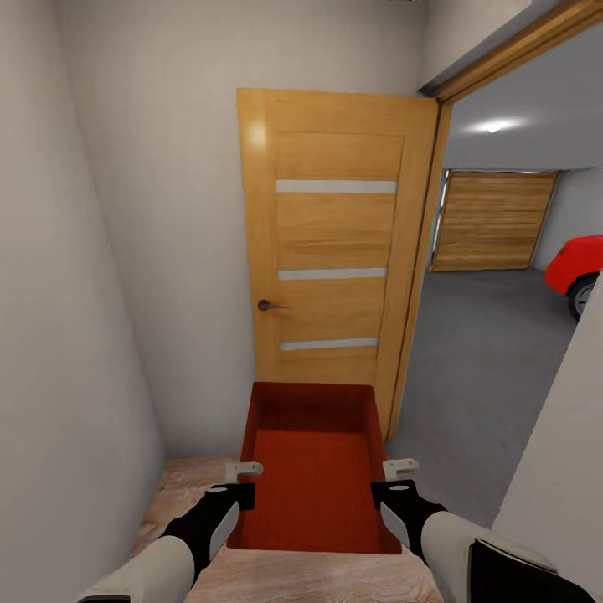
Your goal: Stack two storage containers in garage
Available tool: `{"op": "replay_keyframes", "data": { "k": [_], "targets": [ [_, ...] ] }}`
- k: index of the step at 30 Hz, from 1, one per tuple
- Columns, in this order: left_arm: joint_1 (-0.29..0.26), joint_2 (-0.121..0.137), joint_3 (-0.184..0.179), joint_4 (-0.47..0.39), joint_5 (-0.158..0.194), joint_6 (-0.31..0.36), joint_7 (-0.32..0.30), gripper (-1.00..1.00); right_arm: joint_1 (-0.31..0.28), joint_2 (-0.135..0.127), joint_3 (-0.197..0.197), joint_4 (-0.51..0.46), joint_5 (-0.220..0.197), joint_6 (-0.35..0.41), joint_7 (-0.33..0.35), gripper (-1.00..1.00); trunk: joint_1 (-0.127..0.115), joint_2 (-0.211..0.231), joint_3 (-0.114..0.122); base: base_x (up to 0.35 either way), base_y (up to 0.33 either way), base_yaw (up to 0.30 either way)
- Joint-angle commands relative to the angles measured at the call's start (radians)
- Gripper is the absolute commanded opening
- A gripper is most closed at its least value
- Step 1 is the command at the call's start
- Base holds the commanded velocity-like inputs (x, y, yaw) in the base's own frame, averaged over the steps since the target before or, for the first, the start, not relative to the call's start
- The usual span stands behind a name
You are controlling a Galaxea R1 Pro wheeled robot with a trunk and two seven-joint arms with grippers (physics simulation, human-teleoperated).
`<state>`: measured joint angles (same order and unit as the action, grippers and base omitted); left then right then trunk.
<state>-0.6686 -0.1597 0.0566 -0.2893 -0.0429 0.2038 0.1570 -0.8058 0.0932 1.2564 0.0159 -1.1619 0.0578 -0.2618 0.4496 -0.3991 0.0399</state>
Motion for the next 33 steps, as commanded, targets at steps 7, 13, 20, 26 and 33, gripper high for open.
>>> {"op": "replay_keyframes", "data": {
  "k": [7, 13, 20, 26, 33],
  "targets": [
    [0.001, 0.009, -0.003, 0.007, -0.005, 0.007, 0.002, -1.00, -0.001, -0.004, -0.026, 0.001, 0.007, -0.016, -0.002, -1.00, 0.000, -0.001, 0.000, 0.000, 0.000, -0.288],
    [0.001, 0.009, -0.003, 0.010, -0.005, 0.010, 0.000, -1.00, -0.001, -0.004, -0.026, 0.001, 0.007, -0.016, -0.002, -1.00, 0.000, -0.001, 0.000, 0.115, 0.097, -0.288],
    [0.001, 0.009, -0.003, 0.010, -0.005, 0.011, -0.001, -1.00, -0.001, -0.004, -0.026, 0.001, 0.007, -0.016, -0.002, -1.00, 0.000, -0.001, 0.000, 0.232, 0.213, -0.114],
    [0.001, 0.009, -0.003, 0.010, -0.006, 0.011, -0.001, -1.00, -0.001, -0.004, -0.025, 0.001, 0.007, -0.016, -0.002, -1.00, 0.000, -0.001, 0.000, 0.241, 0.222, -0.008],
    [0.001, 0.009, -0.003, 0.010, -0.006, 0.007, -0.001, -1.00, -0.001, -0.003, -0.025, 0.001, 0.007, -0.016, -0.002, -1.00, 0.000, -0.001, 0.000, 0.201, 0.173, -0.187]
  ]
}}
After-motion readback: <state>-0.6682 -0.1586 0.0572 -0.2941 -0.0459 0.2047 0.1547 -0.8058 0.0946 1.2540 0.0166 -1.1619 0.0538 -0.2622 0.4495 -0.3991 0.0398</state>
